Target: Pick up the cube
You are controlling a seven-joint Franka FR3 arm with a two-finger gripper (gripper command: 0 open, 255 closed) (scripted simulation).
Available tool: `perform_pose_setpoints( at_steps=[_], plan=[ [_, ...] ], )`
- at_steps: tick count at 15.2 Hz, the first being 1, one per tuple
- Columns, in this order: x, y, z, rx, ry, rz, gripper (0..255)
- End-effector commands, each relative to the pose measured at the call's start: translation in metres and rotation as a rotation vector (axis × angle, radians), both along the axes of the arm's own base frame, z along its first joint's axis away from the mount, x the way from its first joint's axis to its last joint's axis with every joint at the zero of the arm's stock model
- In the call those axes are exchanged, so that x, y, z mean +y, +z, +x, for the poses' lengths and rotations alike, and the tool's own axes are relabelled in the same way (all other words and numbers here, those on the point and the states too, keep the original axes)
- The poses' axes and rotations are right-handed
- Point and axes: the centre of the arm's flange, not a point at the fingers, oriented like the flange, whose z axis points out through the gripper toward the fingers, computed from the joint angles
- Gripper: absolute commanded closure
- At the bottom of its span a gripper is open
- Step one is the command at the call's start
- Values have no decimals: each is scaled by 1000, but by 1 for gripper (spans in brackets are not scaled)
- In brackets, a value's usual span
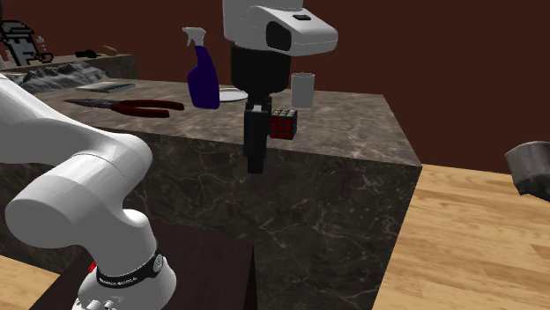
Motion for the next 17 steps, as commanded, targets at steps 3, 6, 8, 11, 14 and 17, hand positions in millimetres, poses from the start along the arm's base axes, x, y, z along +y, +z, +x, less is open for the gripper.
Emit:
perform_pose_setpoints(
  at_steps=[3,6,8,11,14,17],
  plan=[
    [28,4,4,-8,-3,-13,0],
    [69,8,10,-21,-7,-33,0],
    [97,11,14,-29,-9,-46,0],
    [139,15,20,-42,-13,-65,0],
    [180,18,26,-55,-17,-85,0],
    [222,20,33,-67,-21,-105,0]
  ],
)
